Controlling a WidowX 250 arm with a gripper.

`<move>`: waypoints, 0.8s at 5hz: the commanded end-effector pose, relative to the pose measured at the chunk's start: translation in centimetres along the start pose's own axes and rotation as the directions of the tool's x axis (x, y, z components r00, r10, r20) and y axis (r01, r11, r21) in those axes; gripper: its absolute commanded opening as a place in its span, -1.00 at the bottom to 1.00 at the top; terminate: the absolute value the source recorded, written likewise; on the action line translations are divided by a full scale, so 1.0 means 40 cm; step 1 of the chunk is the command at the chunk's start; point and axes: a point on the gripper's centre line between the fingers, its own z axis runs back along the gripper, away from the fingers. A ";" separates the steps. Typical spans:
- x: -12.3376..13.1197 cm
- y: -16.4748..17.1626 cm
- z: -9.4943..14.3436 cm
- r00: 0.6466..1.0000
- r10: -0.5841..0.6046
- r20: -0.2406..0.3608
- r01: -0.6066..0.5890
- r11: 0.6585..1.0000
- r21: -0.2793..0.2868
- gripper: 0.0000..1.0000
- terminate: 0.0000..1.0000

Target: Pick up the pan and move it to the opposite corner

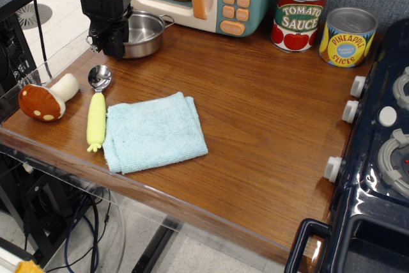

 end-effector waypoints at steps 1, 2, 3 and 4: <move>0.058 0.031 0.048 0.998 0.046 0.037 -0.045 0.998 -0.036 1.00 -1.00; 0.061 0.036 0.065 0.998 0.048 0.037 -0.046 0.998 -0.050 1.00 -1.00; 0.073 0.044 0.105 0.998 0.067 0.014 -0.066 0.996 -0.067 1.00 -1.00; 0.087 0.057 0.172 0.997 0.070 -0.018 -0.072 0.989 -0.128 1.00 -1.00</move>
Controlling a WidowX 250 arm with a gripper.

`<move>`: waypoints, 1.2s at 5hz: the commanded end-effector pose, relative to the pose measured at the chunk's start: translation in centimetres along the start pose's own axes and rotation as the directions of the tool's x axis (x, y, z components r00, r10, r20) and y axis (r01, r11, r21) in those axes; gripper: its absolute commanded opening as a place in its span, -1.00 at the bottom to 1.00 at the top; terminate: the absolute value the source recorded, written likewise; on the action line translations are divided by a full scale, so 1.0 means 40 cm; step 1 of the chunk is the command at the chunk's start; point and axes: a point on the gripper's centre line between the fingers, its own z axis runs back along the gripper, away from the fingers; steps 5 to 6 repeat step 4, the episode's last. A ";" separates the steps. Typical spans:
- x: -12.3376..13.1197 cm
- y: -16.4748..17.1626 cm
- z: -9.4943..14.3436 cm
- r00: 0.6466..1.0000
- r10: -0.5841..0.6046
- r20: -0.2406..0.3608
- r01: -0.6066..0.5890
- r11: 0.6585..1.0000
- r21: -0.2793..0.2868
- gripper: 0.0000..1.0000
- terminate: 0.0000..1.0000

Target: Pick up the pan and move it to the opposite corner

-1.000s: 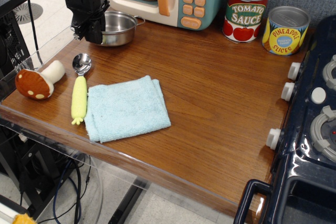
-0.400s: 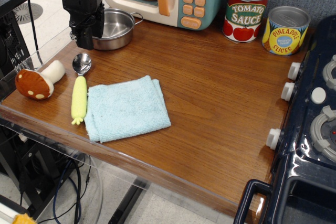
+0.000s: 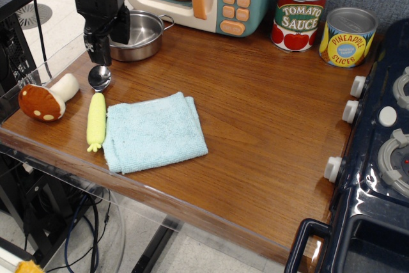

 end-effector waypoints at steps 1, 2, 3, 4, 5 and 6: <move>0.066 0.059 0.179 1.000 0.017 -0.007 -0.018 0.979 -0.202 1.00 -1.00; 0.066 0.059 0.179 1.000 0.017 -0.007 -0.018 0.979 -0.202 1.00 -1.00; 0.066 0.059 0.179 1.000 0.017 -0.007 -0.018 0.979 -0.202 1.00 -1.00; 0.066 0.059 0.179 1.000 0.017 -0.007 -0.018 0.979 -0.202 1.00 1.00; 0.066 0.059 0.179 1.000 0.017 -0.007 -0.018 0.979 -0.202 1.00 1.00; 0.066 0.059 0.179 1.000 0.017 -0.007 -0.018 0.979 -0.202 1.00 1.00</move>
